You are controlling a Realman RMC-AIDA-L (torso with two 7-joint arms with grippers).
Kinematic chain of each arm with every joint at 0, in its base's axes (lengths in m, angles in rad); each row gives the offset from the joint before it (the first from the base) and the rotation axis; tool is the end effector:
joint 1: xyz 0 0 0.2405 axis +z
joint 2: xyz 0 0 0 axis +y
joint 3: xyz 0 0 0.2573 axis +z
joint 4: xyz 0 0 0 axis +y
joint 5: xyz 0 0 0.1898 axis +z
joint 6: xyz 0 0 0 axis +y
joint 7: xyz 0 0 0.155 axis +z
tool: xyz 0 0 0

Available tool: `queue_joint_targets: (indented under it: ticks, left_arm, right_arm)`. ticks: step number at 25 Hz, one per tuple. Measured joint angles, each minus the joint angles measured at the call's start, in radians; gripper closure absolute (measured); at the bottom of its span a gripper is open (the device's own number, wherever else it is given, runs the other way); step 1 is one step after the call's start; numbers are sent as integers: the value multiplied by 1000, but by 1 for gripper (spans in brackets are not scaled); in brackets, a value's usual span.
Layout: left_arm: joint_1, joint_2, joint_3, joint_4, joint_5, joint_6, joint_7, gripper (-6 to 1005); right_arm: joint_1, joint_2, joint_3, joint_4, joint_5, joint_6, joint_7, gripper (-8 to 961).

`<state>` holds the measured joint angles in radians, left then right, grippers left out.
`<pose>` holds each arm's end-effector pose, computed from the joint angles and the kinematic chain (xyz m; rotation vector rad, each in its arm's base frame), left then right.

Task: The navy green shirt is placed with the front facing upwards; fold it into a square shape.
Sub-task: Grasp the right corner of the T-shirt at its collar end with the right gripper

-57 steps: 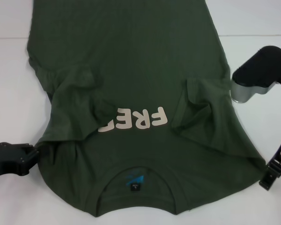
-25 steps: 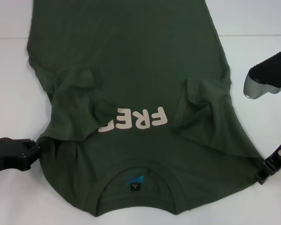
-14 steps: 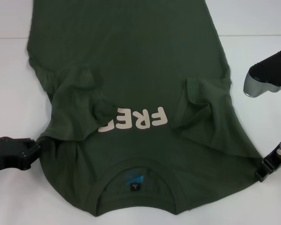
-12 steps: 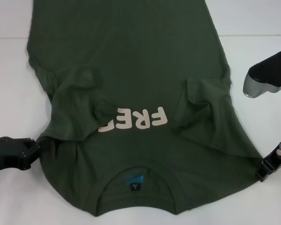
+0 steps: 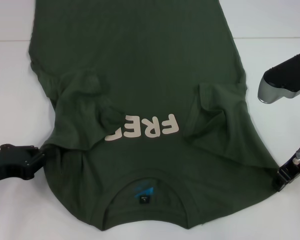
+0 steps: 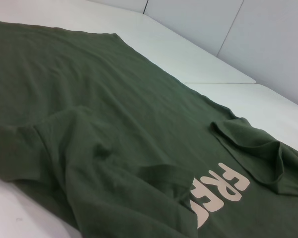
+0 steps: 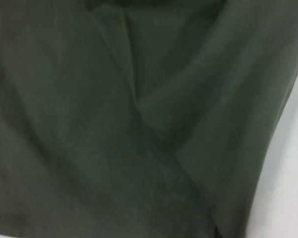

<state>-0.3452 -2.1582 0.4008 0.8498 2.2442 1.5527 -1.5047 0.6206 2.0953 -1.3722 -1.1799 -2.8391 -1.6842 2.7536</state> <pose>-0.3238 0.2685 0.0098 -2.4248 -1.0243 -0.5224 0.2490 0.3135 -0.0106 -2.3177 1.3073 -0.8909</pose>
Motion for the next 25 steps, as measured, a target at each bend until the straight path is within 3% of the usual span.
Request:
queue_joint_targets:
  ticks: [10,16,25]
  left_arm:
    - [-5,0,0,0,0,1,-2,973]
    - [-5,1,-2,0,0,4,-5,973]
    - [-4,1,-2,0,0,7,-7,973]
  right_arm:
    - [7,-1,1,22,17,21,-1,671]
    - [8,-3,0,42,32,26,-1,906]
    - [4,-4,22,-2,36,13,-10,911]
